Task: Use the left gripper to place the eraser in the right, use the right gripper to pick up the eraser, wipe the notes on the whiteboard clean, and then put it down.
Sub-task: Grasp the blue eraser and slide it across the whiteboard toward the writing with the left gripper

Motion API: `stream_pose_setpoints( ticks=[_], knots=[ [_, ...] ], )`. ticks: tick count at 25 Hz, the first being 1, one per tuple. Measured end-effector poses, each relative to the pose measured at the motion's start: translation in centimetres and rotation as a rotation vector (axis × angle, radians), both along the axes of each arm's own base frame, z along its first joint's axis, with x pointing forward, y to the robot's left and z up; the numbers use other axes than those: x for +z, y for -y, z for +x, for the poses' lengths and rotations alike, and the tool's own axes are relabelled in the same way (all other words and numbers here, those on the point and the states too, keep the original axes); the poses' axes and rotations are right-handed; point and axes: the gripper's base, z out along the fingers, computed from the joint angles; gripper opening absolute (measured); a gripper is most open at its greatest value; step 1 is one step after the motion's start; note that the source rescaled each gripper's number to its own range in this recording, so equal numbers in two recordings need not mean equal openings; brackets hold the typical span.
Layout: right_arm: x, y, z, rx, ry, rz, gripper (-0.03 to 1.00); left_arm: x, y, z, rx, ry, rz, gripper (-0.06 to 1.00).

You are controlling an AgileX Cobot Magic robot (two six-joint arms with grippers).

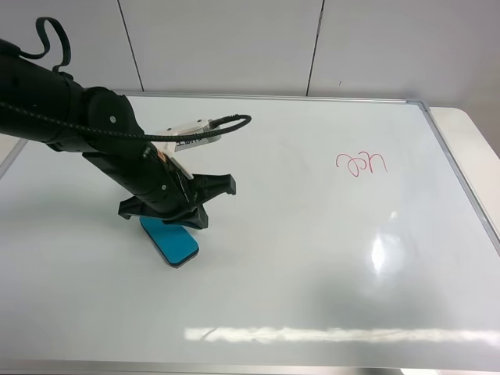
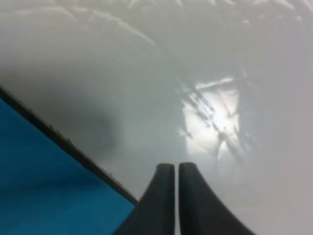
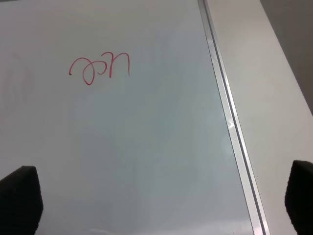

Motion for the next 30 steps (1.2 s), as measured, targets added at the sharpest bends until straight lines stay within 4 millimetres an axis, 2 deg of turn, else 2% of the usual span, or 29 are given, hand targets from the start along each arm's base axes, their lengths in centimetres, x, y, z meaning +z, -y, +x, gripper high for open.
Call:
stream_pose_setpoints(
  ticks=[4, 7, 10, 18, 25, 30],
  knots=[
    [0.0, 0.0, 0.0, 0.000, 0.000, 0.000, 1.00, 0.3, -0.8, -1.0, 0.031, 0.007, -0.018, 0.01],
    [0.0, 0.0, 0.0, 0.000, 0.000, 0.000, 1.00, -1.0, -2.2, -1.8, 0.086, 0.026, -0.007, 0.01],
    [0.0, 0.0, 0.0, 0.000, 0.000, 0.000, 1.00, -1.6, -3.5, -1.6, 0.134, 0.043, 0.001, 0.01],
    [0.0, 0.0, 0.0, 0.000, 0.000, 0.000, 1.00, -1.9, -5.2, -0.3, 0.189, 0.063, 0.017, 0.01],
    [0.0, 0.0, 0.0, 0.000, 0.000, 0.000, 1.00, -2.6, -4.7, -0.4, 0.187, 0.057, 0.021, 0.01],
    [0.0, 0.0, 0.0, 0.000, 0.000, 0.000, 1.00, -2.7, -2.4, 0.0, 0.107, 0.072, 0.018, 0.01]
  ],
)
